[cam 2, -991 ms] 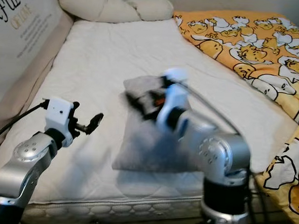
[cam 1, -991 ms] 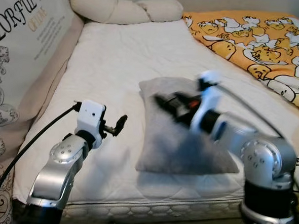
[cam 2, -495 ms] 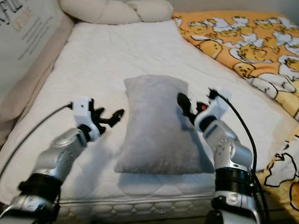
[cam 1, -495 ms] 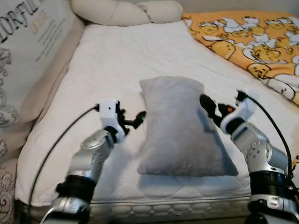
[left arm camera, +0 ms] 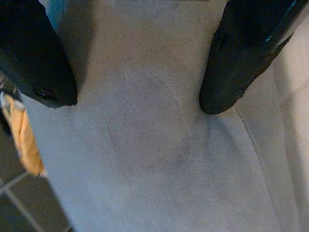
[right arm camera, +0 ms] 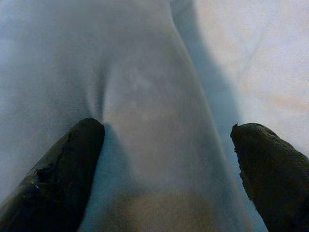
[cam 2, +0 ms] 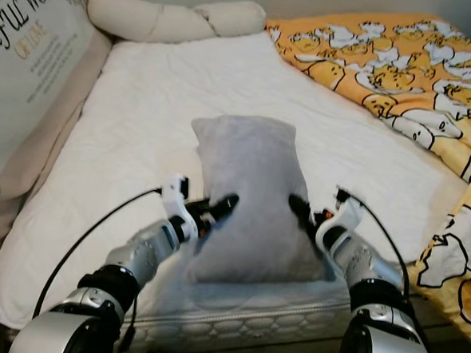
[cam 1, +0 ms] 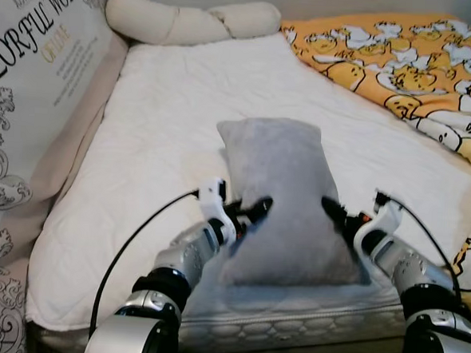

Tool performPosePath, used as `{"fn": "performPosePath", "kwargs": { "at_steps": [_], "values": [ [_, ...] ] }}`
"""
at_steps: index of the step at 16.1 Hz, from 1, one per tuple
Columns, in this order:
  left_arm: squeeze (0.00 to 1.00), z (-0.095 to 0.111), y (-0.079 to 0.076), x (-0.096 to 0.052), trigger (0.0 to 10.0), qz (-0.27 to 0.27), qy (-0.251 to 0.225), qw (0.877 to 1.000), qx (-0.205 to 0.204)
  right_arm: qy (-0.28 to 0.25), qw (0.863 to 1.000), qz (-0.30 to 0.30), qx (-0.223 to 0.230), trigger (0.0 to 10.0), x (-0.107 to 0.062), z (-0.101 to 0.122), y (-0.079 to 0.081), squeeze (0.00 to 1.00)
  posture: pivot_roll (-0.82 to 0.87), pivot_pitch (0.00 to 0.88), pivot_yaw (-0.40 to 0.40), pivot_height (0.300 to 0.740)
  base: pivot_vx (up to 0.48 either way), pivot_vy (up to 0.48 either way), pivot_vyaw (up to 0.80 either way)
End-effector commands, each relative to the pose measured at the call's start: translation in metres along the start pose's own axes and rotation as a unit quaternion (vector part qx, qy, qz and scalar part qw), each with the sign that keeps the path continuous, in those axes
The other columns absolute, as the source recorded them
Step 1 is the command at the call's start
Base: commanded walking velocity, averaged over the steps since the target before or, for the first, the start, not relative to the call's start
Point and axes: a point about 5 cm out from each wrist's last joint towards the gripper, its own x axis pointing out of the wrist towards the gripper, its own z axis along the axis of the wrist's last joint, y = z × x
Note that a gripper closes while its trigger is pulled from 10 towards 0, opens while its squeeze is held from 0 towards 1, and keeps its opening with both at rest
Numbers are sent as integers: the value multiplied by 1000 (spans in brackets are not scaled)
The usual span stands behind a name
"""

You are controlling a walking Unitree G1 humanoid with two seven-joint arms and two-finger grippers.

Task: Clean up the room

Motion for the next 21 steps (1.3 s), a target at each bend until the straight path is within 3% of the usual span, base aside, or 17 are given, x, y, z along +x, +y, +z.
{"fn": "performPosePath", "kwargs": {
  "at_steps": [1, 2, 3, 4, 6, 11, 14, 18, 21],
  "values": [
    [0, -16, -14, 9, 7216, -14, 47, 999, 22, 37, 999, 9, -6, 10000, 7, -16, 7, 0, -98, 0, 99, 740, 0, 0, 0],
    [0, -18, -15, 10, 7216, -13, 49, 998, 21, 41, 999, 9, -8, 10000, 8, -18, 8, 0, -96, 0, 98, 740, 0, 0, 0],
    [0, -18, -17, 12, 2980, -5, 44, 999, 9, 51, 998, -1, -23, 0, 10, -24, 9, 0, -81, 0, 90, 740, 0, 0, 0],
    [0, -17, -18, 13, 2863, 2, 43, 999, 11, 56, 998, -8, -31, 0, 11, -28, 9, 0, -72, 0, 85, 740, 0, 0, 0],
    [0, -11, -19, 14, 0, 2, 25, 999, 36, 64, 998, -2, -28, 0, 13, -32, 11, 0, -58, 0, 76, 740, 0, 0, 0],
    [0, -8, -17, 15, 0, 8, 24, 999, 37, 88, 996, -16, -23, 0, 16, -40, 15, 0, -43, 0, 65, 740, 0, 0, 0],
    [0, -10, -12, 12, 0, 17, 30, 998, 50, 80, 995, -23, -50, 0, 20, -43, 20, 0, -44, 0, 76, 740, 0, 0, 0],
    [0, -3, -1, 6, 0, 21, 34, 997, 69, 11, 996, -15, -82, 0, 23, -35, 28, 0, -50, 0, 102, 740, 0, 0, 0],
    [0, 4, 6, 2, 0, 27, 28, 994, 101, -9, 997, -8, -73, 0, 24, -33, 36, 0, -51, 0, 103, 740, 0, 0, 0]
  ]
}}
